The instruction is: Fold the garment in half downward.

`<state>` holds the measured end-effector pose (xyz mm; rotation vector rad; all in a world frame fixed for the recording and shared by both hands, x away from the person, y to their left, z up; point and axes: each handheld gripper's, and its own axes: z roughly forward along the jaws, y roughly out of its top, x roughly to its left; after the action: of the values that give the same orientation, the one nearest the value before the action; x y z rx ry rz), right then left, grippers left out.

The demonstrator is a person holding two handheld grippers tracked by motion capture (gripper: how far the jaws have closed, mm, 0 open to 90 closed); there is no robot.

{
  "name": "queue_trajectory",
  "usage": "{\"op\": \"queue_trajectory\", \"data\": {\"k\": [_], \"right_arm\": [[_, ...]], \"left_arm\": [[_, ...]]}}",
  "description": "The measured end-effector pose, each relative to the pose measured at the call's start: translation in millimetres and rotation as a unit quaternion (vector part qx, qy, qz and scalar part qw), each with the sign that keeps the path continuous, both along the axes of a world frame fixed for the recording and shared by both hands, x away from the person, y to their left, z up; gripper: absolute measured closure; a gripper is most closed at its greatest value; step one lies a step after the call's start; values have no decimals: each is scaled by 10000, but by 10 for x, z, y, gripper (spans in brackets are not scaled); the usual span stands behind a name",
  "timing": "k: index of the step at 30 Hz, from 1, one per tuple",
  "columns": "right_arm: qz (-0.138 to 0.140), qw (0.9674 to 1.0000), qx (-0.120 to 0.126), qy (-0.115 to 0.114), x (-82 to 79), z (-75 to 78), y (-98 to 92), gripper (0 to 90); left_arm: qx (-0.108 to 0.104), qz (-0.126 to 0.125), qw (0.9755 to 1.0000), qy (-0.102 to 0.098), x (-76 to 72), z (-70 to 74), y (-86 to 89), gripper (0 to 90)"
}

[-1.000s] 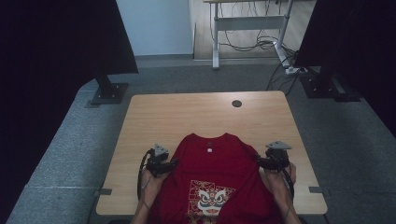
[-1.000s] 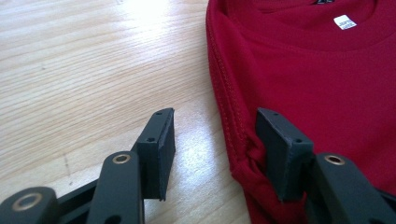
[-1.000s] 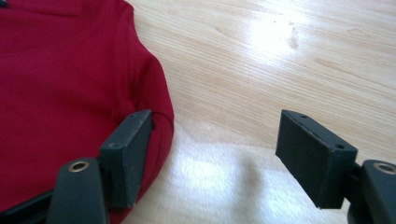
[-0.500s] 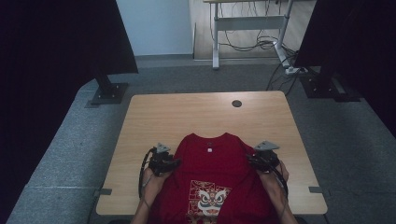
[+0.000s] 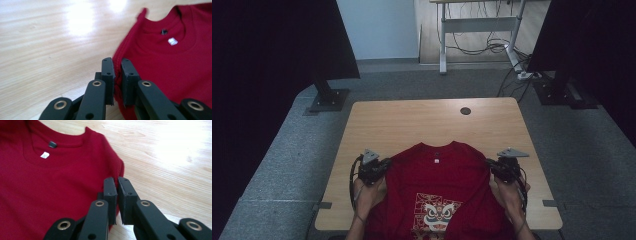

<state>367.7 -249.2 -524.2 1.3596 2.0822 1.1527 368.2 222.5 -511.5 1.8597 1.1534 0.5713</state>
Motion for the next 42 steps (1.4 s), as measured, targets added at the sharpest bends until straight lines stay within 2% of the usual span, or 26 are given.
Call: {"op": "queue_trajectory", "data": {"k": [8, 10, 12, 13, 14, 15, 16, 17, 18, 19, 20, 21, 22, 23, 24, 26, 27, 28, 29, 31, 32, 33, 34, 39, 41, 42], "right_arm": [[-132, 9999, -80, -23, -21, 33, -89, 847], [-86, 9987, 342, -357, -138, 141, -171, 855], [-47, 9981, 480, -390, -158, 169, -188, 855], [-47, 9981, 480, -390, -158, 169, -188, 856], [-47, 9981, 480, -390, -158, 169, -188, 856], [131, 9957, 833, -384, -259, 261, -212, 856], [131, 9957, 833, -384, -259, 261, -212, 856], [296, 9952, 873, -329, -393, 300, -210, 856], [296, 9952, 873, -329, -393, 300, -210, 856], [354, 9953, 857, -275, -450, 299, -210, 856], [354, 9953, 857, -275, -450, 299, -210, 856], [447, 9956, 817, -142, -565, 262, -216, 856], [447, 9956, 817, -142, -565, 262, -216, 857], [447, 9956, 817, -142, -565, 262, -216, 857], [636, 9943, 796, 329, -815, 24, -200, 857], [672, 9939, 776, 406, -845, -17, -187, 857], [672, 9939, 776, 406, -845, -17, -187, 858], [672, 9939, 776, 406, -845, -17, -187, 858], [745, 9934, 502, 709, -925, -182, -112, 858], [748, 9932, 416, 788, -930, -231, -90, 858], [748, 9932, 416, 788, -930, -231, -90, 858], [748, 9932, 416, 788, -930, -231, -90, 858], [653, 9949, -20, 773, -908, -276, -5, 862], [592, 9959, -113, 676, -864, -281, 25, 862], [565, 9961, -51, 671, -771, -288, 13, 864], [565, 9961, -51, 671, -771, -288, 13, 864]], "left_arm": [[-158, 173, 9997, -84, -32, 45, 171, 831], [-212, 158, 9996, -101, -52, 43, 192, 831], [-212, 158, 9996, -101, -52, 43, 192, 831], [-476, -48, 9987, -165, -118, 121, 205, 831], [-476, -48, 9987, -165, -118, 121, 205, 831], [-476, -48, 9987, -165, -118, 121, 205, 831], [-626, -297, 9975, -165, -241, 228, 209, 831], [-640, -387, 9971, -164, -300, 258, 209, 831], [-640, -387, 9971, -164, -300, 258, 209, 830], [-629, -541, 9965, -105, -424, 271, 211, 830], [-629, -541, 9965, -105, -424, 271, 211, 830], [-629, -541, 9965, -105, -424, 271, 211, 830], [-423, -771, 9960, 141, -617, 142, 175, 830], [-423, -771, 9960, 141, -617, 142, 175, 830], [-237, -891, 9950, 391, -740, -21, 139, 829], [-237, -891, 9950, 391, -740, -21, 139, 828], [144, -1005, 9930, 611, -854, -220, 72, 828], [144, -1005, 9930, 611, -854, -220, 72, 823], [272, -1039, 9921, 654, -871, -271, 46, 823], [272, -1039, 9921, 654, -871, -271, 46, 822], [545, -1074, 9911, 564, -875, -299, 3, 822], [545, -1074, 9911, 564, -875, -299, 3, 822], [738, -1108, 9901, 451, -838, -315, -40, 821], [758, -1103, 9901, 413, -782, -325, -60, 822], [1014, -1006, 9892, 325, -618, -325, -117, 823], [1014, -1006, 9892, 325, -618, -325, -117, 824]]}}
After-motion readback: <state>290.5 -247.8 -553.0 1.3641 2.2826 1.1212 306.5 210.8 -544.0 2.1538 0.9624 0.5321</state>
